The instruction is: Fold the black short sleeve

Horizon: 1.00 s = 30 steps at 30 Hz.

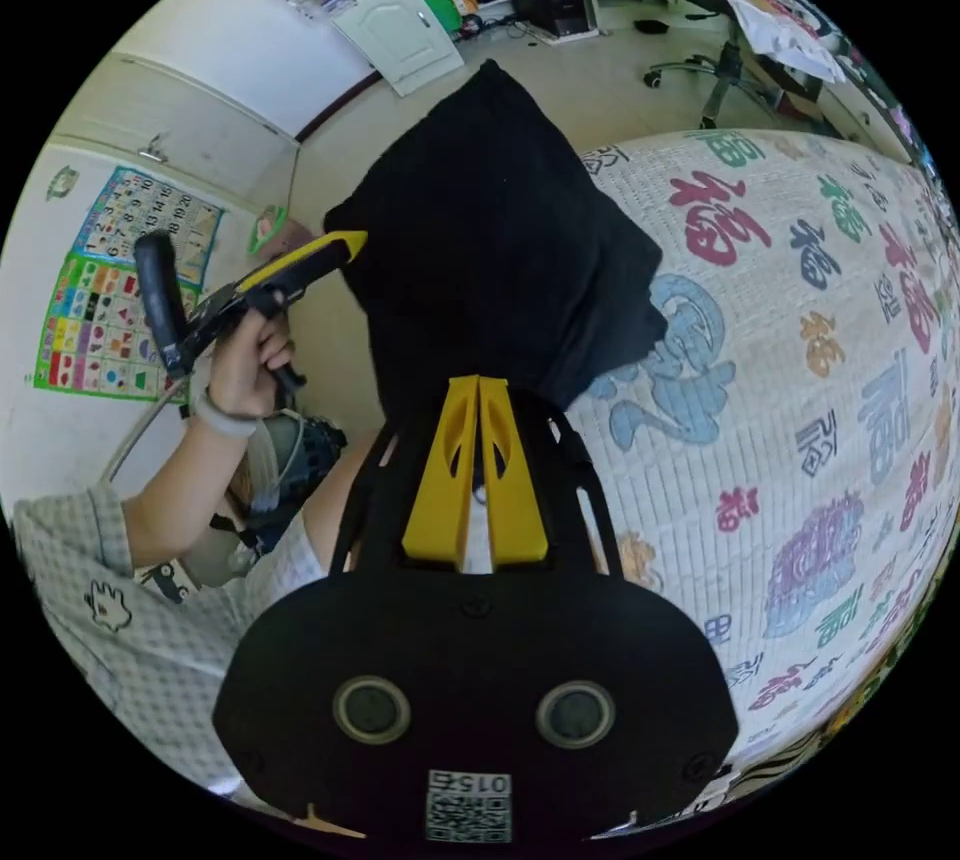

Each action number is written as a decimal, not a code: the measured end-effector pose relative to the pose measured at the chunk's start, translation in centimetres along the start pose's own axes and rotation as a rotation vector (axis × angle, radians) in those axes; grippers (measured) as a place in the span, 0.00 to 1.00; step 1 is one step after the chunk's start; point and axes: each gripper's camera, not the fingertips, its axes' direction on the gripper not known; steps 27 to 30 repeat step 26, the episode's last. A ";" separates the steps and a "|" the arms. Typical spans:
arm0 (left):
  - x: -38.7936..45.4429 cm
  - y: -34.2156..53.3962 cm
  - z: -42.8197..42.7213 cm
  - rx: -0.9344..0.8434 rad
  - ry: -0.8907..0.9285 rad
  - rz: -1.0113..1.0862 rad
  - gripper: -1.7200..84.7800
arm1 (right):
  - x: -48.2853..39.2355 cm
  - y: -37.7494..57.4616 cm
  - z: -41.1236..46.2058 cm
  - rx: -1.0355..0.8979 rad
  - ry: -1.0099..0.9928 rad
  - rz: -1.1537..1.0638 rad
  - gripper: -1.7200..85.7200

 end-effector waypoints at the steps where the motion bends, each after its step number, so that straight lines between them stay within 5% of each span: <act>1: 1.8 0.2 -1.3 0.048 0.026 0.033 0.05 | 0.1 1.5 -1.1 0.021 0.003 0.000 0.01; 4: 7.7 0.9 -2.9 0.058 0.158 0.119 0.08 | 1.3 10.6 -6.6 0.144 0.029 0.069 0.01; 9: 23.1 3.8 -1.6 -0.070 0.446 0.363 0.09 | 6.0 33.2 -15.5 0.346 0.210 0.486 0.02; 18: 63.0 14.1 -0.6 -0.298 0.903 0.966 0.10 | 5.7 70.1 -28.3 0.655 0.595 1.182 0.07; 26: 95.6 23.9 -0.9 -0.412 1.082 1.216 0.12 | 6.5 88.1 -34.9 0.724 0.796 1.470 0.08; 30: 95.6 23.9 -0.9 -0.412 1.082 1.216 0.12 | 6.5 88.1 -34.9 0.724 0.796 1.470 0.08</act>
